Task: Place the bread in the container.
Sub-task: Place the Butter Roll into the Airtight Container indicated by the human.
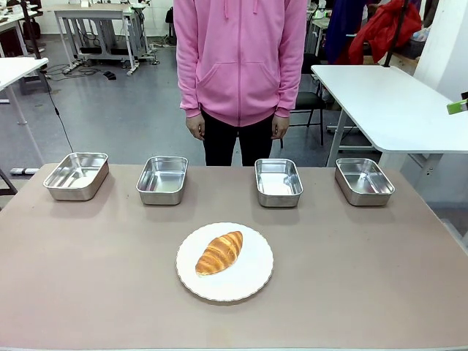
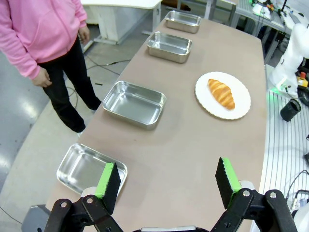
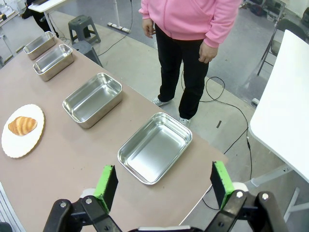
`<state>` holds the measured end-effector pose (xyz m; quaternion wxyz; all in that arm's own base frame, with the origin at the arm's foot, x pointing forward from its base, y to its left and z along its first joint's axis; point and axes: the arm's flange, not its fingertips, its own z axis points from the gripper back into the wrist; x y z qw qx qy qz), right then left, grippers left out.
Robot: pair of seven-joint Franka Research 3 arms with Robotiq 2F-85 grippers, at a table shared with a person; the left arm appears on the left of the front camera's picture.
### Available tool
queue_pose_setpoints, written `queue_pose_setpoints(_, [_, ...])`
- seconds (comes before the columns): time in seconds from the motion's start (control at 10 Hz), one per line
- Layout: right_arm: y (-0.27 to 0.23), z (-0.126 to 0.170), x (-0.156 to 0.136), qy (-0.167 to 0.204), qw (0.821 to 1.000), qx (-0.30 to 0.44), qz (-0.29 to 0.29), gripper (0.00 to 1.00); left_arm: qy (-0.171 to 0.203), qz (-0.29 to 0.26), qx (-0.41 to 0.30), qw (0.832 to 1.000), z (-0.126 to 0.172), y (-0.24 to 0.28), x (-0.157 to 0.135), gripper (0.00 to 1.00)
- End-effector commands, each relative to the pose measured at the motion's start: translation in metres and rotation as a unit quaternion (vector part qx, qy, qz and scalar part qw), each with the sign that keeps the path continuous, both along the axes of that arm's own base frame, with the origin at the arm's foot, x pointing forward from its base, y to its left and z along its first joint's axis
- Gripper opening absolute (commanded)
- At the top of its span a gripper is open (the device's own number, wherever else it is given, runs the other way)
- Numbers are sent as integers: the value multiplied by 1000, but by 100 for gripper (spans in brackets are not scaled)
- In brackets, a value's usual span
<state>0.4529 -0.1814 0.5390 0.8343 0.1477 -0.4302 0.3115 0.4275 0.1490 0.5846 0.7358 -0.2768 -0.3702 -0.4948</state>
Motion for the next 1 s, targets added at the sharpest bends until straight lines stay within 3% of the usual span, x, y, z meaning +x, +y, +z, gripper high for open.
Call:
queue_pose_setpoints(0.0, [1,1,2,-10,1000,10,1,100,-4,-5,-1,1000,1,1,-2,100])
queue_pose_setpoints(0.9, [1,1,2,-10,1000,10,1,100,-4,-5,-1,1000,1,1,-2,100])
